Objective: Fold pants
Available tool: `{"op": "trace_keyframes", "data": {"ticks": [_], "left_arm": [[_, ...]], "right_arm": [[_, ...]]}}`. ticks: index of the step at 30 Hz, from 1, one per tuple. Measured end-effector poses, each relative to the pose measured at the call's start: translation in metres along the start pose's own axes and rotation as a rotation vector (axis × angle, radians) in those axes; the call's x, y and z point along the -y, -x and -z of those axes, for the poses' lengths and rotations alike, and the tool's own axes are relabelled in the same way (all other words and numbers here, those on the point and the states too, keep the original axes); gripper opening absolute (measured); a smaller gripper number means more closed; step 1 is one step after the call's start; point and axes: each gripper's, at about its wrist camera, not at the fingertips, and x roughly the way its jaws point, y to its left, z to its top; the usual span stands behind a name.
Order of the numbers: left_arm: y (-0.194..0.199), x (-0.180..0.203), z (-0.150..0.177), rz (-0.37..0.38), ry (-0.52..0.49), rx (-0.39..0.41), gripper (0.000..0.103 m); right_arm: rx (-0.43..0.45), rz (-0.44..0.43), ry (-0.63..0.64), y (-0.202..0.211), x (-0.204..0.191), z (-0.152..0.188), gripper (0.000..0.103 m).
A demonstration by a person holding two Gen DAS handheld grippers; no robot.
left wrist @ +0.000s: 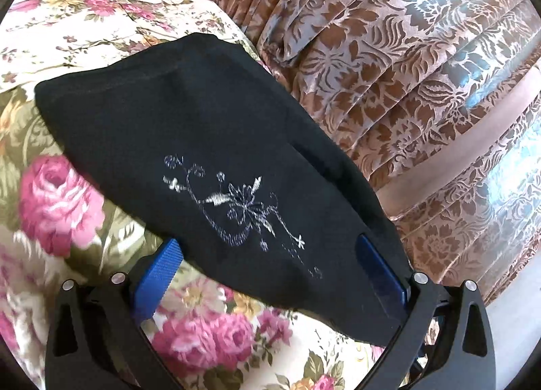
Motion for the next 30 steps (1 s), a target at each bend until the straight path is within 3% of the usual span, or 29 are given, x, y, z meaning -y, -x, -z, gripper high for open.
{"op": "trace_keyframes", "data": {"ticks": [5, 9, 11, 13, 14, 17, 20, 22, 30], "left_arm": [[-0.007, -0.006, -0.012, 0.027, 0.035, 0.014, 0.1], [-0.016, -0.003, -0.016, 0.009, 0.006, 0.005, 0.099], [-0.019, -0.003, -0.016, -0.024, -0.021, 0.004, 0.092], [-0.023, -0.004, -0.014, -0.116, -0.053, -0.006, 0.057], [-0.023, -0.008, -0.013, -0.148, -0.047, -0.005, 0.049], [-0.019, -0.018, -0.015, -0.13, -0.001, 0.001, 0.037], [-0.02, -0.021, -0.017, -0.11, 0.016, -0.025, 0.016], [-0.017, -0.019, -0.018, -0.098, 0.017, -0.033, 0.011], [0.031, -0.003, -0.027, 0.009, 0.013, 0.024, 0.006]], "right_arm": [[0.004, 0.002, 0.01, 0.0, -0.001, 0.001, 0.024], [0.008, 0.001, 0.013, 0.0, -0.001, 0.001, 0.024], [0.008, 0.003, 0.016, 0.0, -0.002, 0.001, 0.024], [0.009, 0.008, 0.022, -0.001, -0.002, 0.001, 0.023], [0.01, 0.01, 0.024, -0.001, -0.002, 0.001, 0.023], [0.011, 0.015, 0.025, -0.001, -0.003, 0.001, 0.021], [0.015, 0.033, 0.03, -0.001, -0.005, 0.001, 0.016], [0.025, 0.032, 0.044, 0.002, -0.009, 0.0, 0.009], [0.069, 0.005, 0.125, 0.042, -0.033, -0.007, 0.007]]}}
